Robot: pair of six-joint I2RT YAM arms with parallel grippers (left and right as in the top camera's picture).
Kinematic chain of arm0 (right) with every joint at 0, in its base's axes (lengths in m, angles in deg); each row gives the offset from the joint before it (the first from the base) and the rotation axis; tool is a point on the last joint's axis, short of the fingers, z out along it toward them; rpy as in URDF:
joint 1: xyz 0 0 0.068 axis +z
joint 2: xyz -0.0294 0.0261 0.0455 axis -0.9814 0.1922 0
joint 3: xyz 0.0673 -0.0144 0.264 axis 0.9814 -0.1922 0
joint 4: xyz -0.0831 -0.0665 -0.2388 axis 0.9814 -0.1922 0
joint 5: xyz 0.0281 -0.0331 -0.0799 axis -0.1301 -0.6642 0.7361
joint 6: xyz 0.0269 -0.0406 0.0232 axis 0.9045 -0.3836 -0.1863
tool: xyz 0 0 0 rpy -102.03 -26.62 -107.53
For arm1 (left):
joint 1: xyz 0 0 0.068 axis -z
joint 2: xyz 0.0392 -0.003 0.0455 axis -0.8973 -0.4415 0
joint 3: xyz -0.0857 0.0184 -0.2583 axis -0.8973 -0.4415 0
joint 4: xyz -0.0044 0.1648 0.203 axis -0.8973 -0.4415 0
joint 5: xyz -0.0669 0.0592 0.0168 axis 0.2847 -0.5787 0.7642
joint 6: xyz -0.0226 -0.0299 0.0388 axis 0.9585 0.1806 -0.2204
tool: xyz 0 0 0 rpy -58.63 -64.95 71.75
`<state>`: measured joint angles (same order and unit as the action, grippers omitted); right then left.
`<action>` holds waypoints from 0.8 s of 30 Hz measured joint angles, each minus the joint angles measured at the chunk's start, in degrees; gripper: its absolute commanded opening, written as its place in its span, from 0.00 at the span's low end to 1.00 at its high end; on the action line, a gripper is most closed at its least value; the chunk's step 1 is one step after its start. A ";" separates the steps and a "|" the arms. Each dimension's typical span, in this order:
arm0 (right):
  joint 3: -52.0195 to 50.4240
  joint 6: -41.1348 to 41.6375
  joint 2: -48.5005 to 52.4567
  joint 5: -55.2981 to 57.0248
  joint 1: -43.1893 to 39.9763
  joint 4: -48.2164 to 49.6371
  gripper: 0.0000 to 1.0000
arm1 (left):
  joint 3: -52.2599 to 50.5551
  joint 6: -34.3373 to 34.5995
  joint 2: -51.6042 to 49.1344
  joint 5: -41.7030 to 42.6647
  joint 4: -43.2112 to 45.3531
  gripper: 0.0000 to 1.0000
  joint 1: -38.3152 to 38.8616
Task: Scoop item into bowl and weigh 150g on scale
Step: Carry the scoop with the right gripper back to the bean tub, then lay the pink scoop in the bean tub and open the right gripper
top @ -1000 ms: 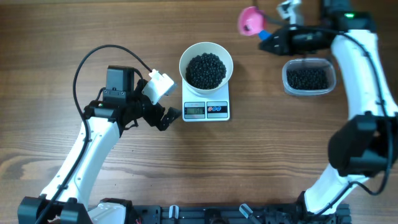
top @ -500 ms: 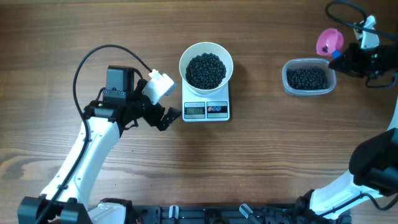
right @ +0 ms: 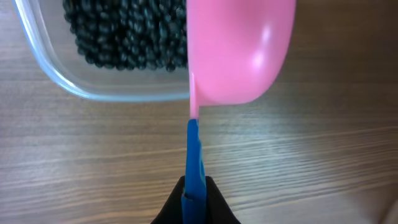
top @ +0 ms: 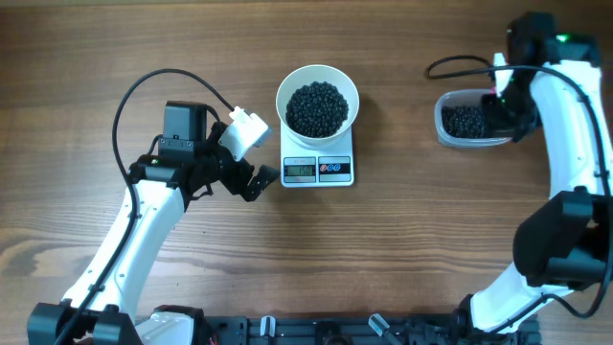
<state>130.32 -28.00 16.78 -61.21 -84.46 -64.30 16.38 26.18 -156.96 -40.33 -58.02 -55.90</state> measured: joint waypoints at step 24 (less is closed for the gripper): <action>0.00 4.46 0.00 -21.00 -5.20 1.22 0.04 | 0.00 0.00 0.00 0.00 0.00 1.00 0.00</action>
<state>130.32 -23.54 16.78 -82.21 -89.66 -63.08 16.38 26.18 -156.96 -40.33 -58.02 -55.90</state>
